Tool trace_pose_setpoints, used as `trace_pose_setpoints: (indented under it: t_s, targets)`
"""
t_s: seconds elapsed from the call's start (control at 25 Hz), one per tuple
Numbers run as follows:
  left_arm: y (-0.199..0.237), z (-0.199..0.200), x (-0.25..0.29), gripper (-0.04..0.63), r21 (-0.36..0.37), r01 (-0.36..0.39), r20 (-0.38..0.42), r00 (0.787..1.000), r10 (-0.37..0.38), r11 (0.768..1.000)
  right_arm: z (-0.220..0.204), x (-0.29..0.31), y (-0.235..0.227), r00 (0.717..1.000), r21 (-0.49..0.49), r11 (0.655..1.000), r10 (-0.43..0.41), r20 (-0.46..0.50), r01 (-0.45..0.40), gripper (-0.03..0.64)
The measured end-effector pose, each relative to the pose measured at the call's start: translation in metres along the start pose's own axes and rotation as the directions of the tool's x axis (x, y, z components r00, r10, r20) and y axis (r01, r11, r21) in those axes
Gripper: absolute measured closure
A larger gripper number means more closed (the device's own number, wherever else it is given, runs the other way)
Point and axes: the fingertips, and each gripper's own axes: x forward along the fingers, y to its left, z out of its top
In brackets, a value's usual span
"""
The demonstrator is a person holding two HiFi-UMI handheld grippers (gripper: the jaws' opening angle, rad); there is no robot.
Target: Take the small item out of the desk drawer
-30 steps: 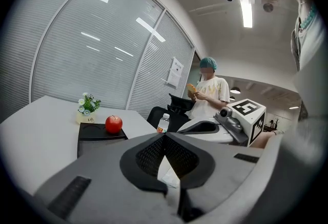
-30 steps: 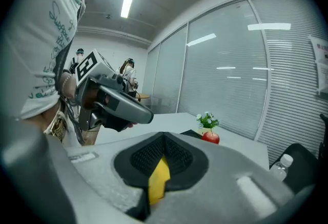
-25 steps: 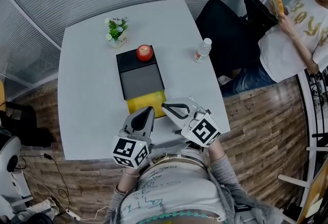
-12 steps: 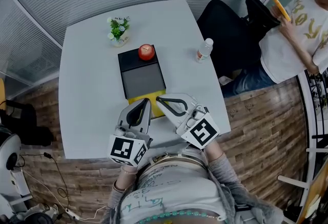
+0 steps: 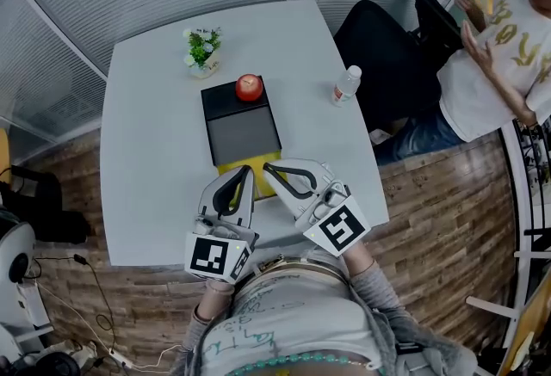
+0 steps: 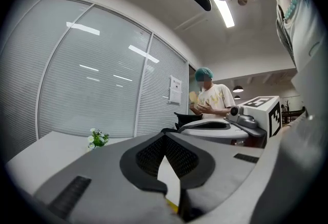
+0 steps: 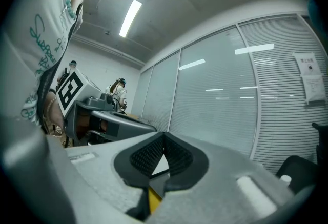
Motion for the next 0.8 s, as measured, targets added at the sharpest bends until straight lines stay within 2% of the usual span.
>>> trace_pose_setpoints:
  t_s: [0.8]
  targets:
    - [-0.003,-0.014,0.003,0.598,-0.03,0.01,-0.023,1.0,-0.011,0.999,-0.011,0.003,0.002,0.999,0.018,0.999,0.032,-0.031,-0.031,0.615]
